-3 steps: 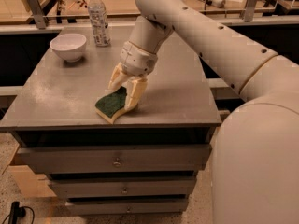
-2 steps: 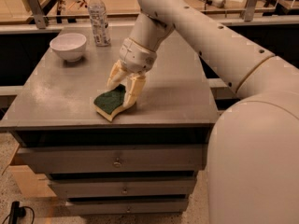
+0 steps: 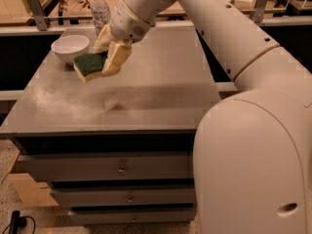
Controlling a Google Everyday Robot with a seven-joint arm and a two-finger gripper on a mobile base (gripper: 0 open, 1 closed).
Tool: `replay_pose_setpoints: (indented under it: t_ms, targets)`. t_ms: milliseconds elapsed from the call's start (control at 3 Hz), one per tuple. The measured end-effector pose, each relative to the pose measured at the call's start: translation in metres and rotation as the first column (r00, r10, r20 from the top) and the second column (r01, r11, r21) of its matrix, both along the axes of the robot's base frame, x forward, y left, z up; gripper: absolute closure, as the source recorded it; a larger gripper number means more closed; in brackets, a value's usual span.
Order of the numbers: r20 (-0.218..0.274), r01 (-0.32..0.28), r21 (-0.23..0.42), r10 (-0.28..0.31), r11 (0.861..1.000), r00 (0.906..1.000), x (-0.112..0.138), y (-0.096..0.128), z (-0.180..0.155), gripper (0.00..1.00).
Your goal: Place sponge into white bowl
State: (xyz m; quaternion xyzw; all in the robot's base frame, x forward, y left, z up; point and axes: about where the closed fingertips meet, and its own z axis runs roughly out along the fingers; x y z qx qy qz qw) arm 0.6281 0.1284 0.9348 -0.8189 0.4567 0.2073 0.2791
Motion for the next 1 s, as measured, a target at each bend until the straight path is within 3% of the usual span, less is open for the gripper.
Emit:
replay_pose_setpoints:
  t_ms: [333, 667, 1000]
  targets:
    - [0.020, 0.213, 0.071, -0.215, 0.974, 0.9765, 0.028, 0.006, 0.039, 1.00]
    - [-0.008, 0.262, 0.092, -0.262, 0.961, 0.9650, 0.034, 0.012, 0.041, 1.00]
    - [-0.008, 0.261, 0.088, -0.262, 0.961, 0.9651, 0.038, 0.019, 0.038, 1.00]
